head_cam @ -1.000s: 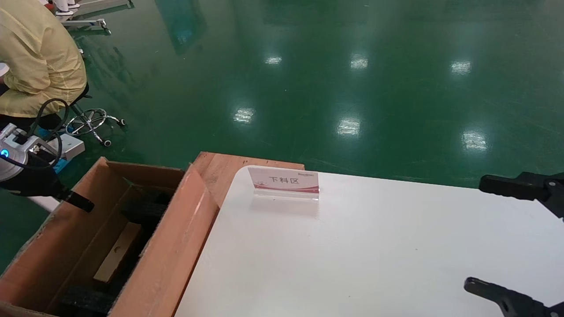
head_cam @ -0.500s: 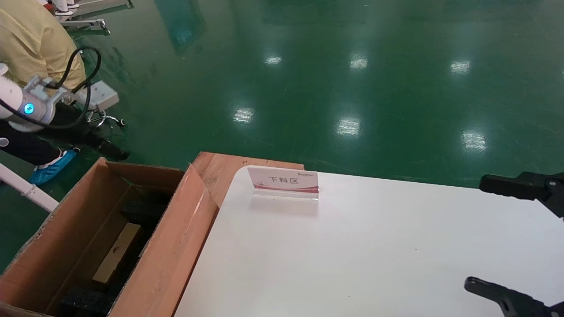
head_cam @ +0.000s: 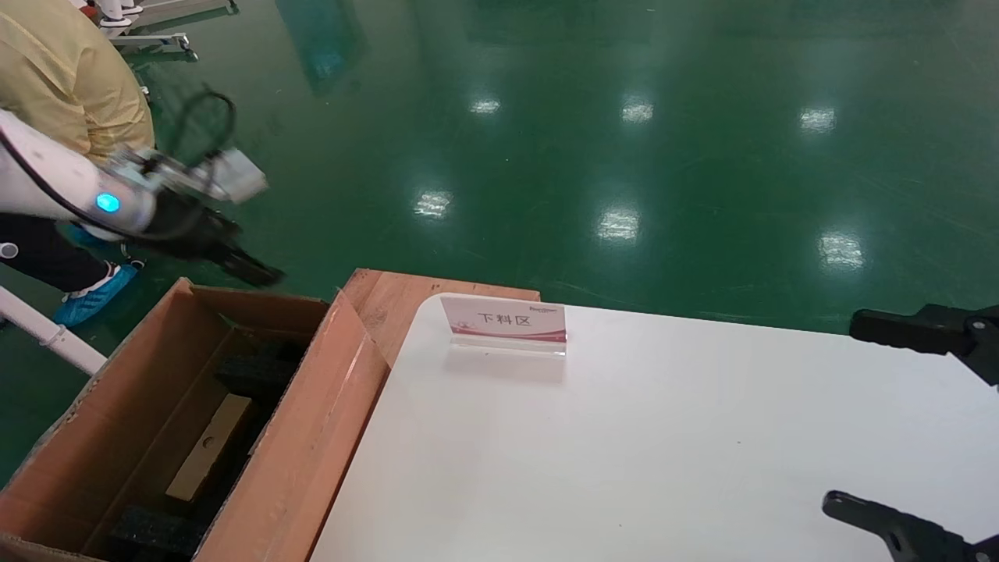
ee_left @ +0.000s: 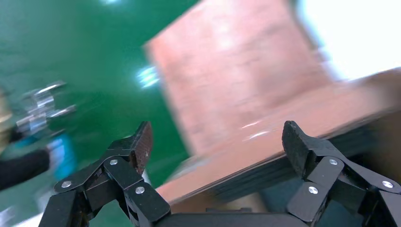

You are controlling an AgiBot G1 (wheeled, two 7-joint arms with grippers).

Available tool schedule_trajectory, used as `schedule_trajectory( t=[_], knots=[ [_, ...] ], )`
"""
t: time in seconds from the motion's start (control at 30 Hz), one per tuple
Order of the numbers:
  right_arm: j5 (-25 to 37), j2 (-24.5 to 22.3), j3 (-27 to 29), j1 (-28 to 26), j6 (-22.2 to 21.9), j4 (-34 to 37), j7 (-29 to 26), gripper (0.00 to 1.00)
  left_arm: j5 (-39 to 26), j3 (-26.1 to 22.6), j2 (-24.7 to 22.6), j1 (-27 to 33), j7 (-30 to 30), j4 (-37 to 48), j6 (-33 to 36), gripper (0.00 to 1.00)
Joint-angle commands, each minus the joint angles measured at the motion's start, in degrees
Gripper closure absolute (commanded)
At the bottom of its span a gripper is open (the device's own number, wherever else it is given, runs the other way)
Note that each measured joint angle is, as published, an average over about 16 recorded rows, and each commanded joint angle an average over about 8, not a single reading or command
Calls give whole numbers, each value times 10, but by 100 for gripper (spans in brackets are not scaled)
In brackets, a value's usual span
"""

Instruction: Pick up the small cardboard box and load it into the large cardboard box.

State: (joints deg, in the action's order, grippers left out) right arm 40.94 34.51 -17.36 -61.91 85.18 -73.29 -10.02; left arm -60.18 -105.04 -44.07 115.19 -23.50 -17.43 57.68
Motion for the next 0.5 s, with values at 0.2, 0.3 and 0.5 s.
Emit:
schedule_trajectory(
  t=[0.2,0.3,0.5],
  knots=[
    [0,0,0,0,0,0,0,0,22,107,11,-65,16,-68,33,0],
    [0,0,0,0,0,0,0,0,32,156,16,-94,23,-99,49,0],
    [1,0,1,0,0,0,0,1,52,253,26,-153,37,-160,79,0]
  ],
)
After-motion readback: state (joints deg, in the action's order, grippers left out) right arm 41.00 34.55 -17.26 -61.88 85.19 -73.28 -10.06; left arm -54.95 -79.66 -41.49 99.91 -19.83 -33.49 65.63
